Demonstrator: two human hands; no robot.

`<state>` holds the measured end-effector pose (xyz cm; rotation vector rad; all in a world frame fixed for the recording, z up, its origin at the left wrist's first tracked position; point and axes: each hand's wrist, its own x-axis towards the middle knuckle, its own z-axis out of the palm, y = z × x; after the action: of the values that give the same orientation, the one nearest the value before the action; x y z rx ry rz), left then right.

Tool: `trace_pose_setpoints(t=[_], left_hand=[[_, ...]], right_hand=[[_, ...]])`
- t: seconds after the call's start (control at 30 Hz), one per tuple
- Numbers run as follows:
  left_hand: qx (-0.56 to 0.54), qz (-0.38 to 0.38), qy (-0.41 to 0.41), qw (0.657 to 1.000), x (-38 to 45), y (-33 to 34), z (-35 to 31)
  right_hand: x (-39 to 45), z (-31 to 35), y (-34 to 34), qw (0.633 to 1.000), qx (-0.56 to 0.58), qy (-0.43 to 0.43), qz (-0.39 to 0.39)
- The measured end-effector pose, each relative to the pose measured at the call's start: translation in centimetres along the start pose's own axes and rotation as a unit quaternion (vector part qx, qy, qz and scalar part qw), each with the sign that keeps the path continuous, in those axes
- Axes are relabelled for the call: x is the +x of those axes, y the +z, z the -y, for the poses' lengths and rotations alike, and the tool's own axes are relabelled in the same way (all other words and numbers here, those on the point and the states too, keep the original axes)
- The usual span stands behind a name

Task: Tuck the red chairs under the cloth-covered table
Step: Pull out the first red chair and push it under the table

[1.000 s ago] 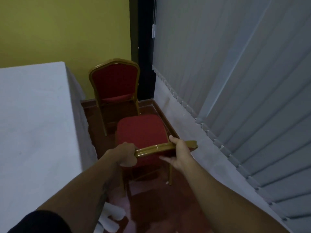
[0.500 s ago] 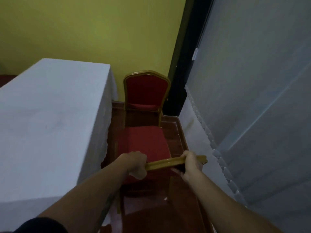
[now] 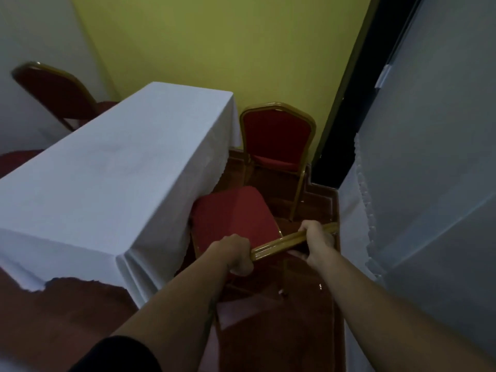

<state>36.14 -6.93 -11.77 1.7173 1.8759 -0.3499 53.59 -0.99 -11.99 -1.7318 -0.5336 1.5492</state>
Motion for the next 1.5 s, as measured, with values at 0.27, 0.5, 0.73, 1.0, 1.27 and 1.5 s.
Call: trace_pose_setpoints(t=[0.27, 0.5, 0.73, 1.0, 1.27, 1.5], left_hand=[[-0.019, -0.004, -0.012, 1.0, 0.9, 0.4, -0.7], [-0.035, 0.014, 0.011, 0.999, 0.6, -0.1, -0.4], [-0.087, -0.017, 0.021, 0.996, -0.1, -1.1, -0.6], [-0.148, -0.052, -0.044, 0.987, 1.1, -0.9, -1.3], [-0.21, -0.063, -0.144, 0.965, 4.5, -2.9, -3.5], [-0.259, -0.071, -0.183, 0.946, 7.6, -4.3, -4.6]], right_hand=[[1.3, -0.6, 0.7, 0.999, -0.001, -0.038, -0.008], [-1.0, -0.9, 2.2, 0.999, 0.022, -0.016, 0.038], [-0.2, 0.7, 3.2, 0.995, 0.003, -0.075, 0.069], [4.3, 2.0, 5.0, 0.983, -0.032, -0.067, 0.166], [8.9, 6.0, 7.4, 0.961, -0.097, -0.046, 0.256], [12.2, 8.7, 8.9, 0.947, -0.138, -0.033, 0.289]])
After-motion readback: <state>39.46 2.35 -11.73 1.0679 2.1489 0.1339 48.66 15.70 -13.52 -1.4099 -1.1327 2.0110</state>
